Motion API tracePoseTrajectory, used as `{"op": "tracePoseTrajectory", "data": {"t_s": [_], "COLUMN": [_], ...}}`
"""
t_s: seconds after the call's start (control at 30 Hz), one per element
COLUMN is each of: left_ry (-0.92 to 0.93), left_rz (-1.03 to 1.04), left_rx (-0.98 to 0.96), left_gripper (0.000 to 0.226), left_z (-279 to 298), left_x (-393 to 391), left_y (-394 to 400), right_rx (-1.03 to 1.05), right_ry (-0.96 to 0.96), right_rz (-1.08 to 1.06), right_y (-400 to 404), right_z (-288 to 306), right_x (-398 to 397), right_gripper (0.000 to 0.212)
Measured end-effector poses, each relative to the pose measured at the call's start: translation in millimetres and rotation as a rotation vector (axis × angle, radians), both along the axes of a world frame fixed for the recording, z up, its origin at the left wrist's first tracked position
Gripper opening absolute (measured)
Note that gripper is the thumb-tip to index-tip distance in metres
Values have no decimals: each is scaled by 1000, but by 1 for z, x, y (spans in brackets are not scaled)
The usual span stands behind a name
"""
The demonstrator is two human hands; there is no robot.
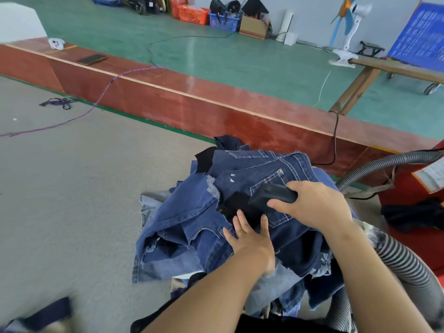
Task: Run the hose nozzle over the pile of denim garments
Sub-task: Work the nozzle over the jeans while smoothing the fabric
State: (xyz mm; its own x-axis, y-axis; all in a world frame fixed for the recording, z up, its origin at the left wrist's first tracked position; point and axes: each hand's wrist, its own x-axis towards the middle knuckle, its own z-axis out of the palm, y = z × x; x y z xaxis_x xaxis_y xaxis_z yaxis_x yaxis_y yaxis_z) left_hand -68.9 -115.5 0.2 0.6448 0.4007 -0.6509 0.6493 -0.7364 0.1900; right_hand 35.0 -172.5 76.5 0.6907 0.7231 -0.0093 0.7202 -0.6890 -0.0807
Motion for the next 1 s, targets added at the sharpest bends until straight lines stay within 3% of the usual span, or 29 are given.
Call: {"op": "tracePoseTrajectory", "data": {"t_s": [0.67, 1.0], "left_ry": [26, -22], "left_rz": [-5, 31], "left_rx": [-52, -8], "left_gripper": [117, 116], "left_z": [-2, -1], "left_x": [2, 0], "left_y": [2, -3], "right_rx": [45, 398], "right_ry": [-128, 135], "right_rz": [100, -22], "right_y": [37, 26], "right_z": [-34, 7], "right_x": [-14, -5], "right_gripper": [42, 37]}}
